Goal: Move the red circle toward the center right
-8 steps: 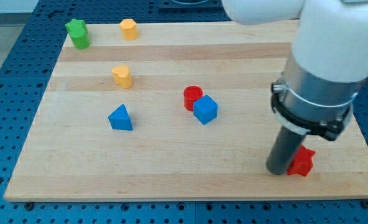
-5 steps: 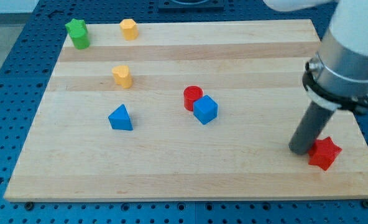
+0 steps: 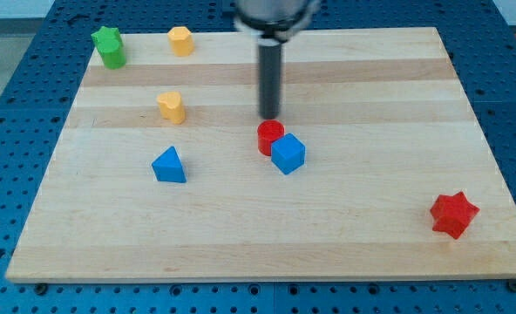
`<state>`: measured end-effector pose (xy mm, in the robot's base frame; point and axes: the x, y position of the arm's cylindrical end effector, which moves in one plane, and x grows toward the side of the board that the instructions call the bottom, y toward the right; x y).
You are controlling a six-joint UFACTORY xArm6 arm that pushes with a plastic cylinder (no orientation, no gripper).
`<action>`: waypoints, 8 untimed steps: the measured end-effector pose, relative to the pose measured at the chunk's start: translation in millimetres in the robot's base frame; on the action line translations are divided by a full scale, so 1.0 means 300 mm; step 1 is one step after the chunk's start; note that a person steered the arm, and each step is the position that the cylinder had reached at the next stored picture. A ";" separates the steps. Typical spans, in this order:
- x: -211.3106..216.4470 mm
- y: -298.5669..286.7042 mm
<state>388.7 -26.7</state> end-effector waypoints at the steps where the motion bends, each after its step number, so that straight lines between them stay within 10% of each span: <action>1: 0.037 -0.239; 3: 0.159 -0.331; 8: 0.137 0.398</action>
